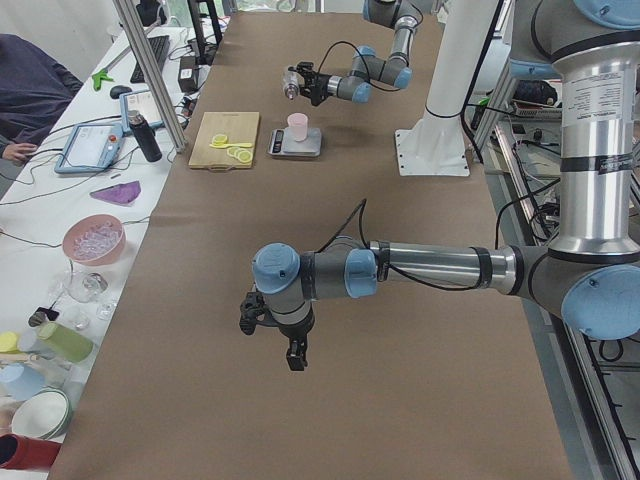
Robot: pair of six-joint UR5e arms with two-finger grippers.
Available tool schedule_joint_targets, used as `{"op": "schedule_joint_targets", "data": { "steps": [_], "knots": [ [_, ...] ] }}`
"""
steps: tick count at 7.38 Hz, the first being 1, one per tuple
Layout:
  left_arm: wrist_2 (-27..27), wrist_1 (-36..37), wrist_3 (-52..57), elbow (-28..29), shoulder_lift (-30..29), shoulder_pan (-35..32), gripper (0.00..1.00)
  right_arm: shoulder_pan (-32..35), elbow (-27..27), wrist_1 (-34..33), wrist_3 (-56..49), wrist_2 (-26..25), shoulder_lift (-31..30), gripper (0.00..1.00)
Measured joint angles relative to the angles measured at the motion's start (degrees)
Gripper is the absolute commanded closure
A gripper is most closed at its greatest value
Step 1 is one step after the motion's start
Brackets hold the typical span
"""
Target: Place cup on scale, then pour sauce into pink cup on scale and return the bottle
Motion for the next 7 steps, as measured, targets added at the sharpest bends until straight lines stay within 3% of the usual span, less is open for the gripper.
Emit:
{"op": "schedule_joint_targets", "data": {
  "steps": [7],
  "knots": [
    [-0.09, -0.01, 0.08, 0.87, 0.03, 0.09, 0.02, 1.97, -0.25, -1.07, -0.04, -4.96, -0.16, 1.00]
  ]
}}
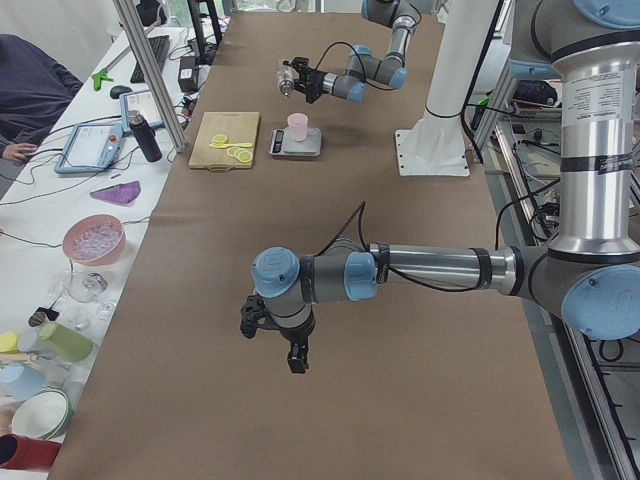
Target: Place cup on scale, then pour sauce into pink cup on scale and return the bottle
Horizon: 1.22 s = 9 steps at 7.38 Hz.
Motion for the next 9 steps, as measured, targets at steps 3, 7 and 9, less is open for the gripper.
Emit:
{"op": "schedule_joint_targets", "data": {
  "steps": [3, 7, 9],
  "knots": [
    [0.00, 0.07, 0.00, 0.50, 0.06, -0.02, 0.02, 0.17, -0.06, -1.46, -0.20, -1.95, 0.19, 1.00],
    [-0.71, 0.08, 0.08, 1.38, 0.06, -0.04, 0.02, 0.31, -0.16, -3.18, -0.30, -4.24, 0.05, 1.00],
    [-1.26, 0.08, 0.09, 1.90, 0.06, -0.07, 0.02, 0.49, -0.17, -3.38, -0.31, -6.27, -0.02, 1.00]
  ]
}}
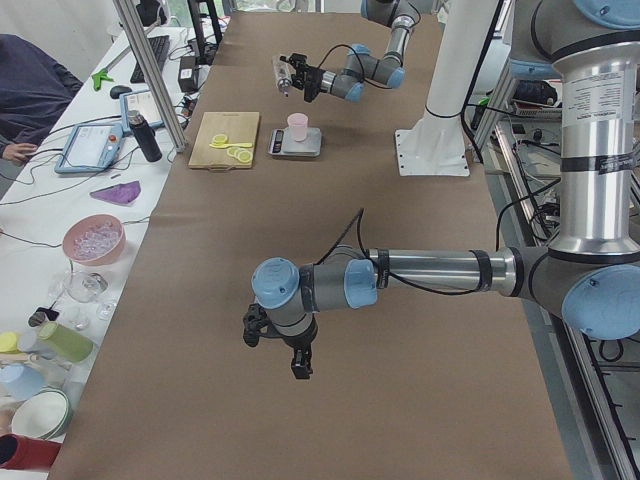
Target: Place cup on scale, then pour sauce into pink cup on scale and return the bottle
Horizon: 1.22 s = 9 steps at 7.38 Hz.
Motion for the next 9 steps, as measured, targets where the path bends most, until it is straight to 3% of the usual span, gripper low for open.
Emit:
{"op": "schedule_joint_targets", "data": {
  "steps": [9],
  "knots": [
    [-0.39, 0.29, 0.00, 0.34, 0.60, 0.07, 0.02, 2.31, 0.07, -0.03, 0.00, -4.76, -1.25, 1.00]
  ]
}}
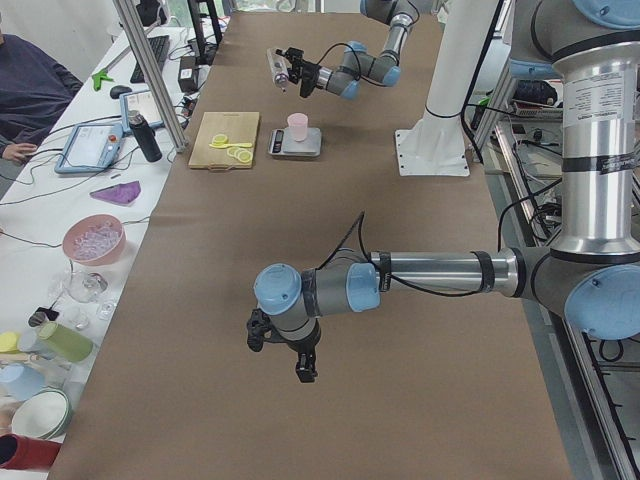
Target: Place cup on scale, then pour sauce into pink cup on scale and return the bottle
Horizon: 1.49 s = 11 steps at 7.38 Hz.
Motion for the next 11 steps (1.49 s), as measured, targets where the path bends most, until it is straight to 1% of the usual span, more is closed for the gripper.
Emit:
{"op": "schedule_joint_targets", "data": {
  "steps": [3, 11],
  "knots": [
    [-0.05, -0.01, 0.00, 0.04, 0.05, 0.00, 0.02, 0.18, 0.07, 0.00, 0.00, -0.77, -0.57, 1.00],
    [-0.10, -0.09, 0.00, -0.11, 0.11, 0.00, 0.02, 0.03, 0.27, 0.14, 0.12, -0.87, -0.92, 1.00]
  ]
}}
